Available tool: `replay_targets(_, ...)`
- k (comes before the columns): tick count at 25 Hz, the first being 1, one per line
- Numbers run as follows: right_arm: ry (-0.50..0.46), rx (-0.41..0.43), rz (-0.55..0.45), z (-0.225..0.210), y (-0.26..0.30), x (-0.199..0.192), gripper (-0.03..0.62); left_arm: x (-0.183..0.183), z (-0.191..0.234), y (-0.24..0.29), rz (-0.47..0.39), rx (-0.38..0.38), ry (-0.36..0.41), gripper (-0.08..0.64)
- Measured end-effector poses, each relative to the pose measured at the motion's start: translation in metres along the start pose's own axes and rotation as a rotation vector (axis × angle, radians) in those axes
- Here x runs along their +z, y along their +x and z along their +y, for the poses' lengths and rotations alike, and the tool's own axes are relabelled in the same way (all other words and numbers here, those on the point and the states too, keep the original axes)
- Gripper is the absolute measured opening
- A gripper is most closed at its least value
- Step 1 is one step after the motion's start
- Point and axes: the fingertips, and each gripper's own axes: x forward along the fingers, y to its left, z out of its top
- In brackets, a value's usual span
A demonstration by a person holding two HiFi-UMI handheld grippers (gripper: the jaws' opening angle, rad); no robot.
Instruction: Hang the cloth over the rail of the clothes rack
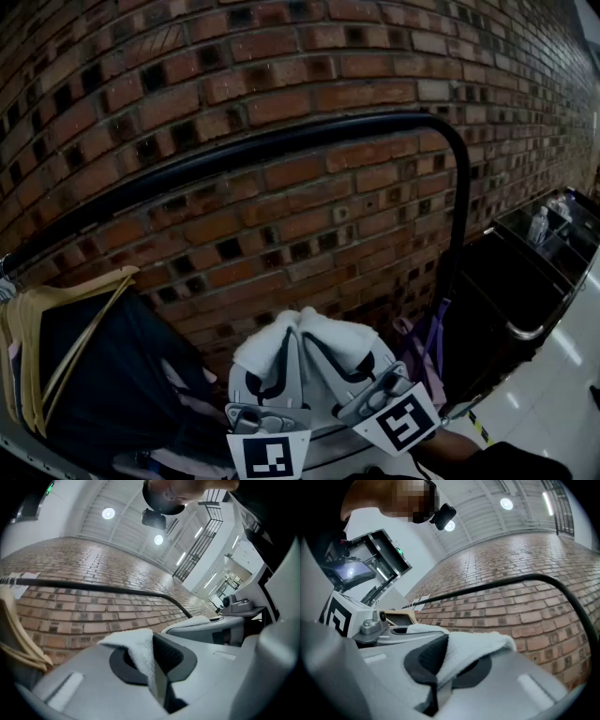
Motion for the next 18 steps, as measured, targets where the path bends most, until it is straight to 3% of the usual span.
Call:
replay_targets(3,-0.061,0.021,-0.028,-0.001,0.004,0.03,0.015,0.063,0.012,0.007,-0.229,-0.017,0.097,0.021)
replay_targets(6,-0.103,0.048,-0.077,-0.003,0.013,0.061,0.015,0.105,0.024,0.015,-0.346,-0.018,0.146,0.021)
replay_targets(13,-0.164,0.062,-0.192,-0.013,0.032,0.122,0.015,0.149,0.046,0.031,-0.346,-0.006,0.127,0.021)
replay_targets(18,-0.238,0.0,-0.275,-0.024,0.052,0.174,0.015,0.18,0.059,0.042,-0.355,-0.003,0.104,0.021)
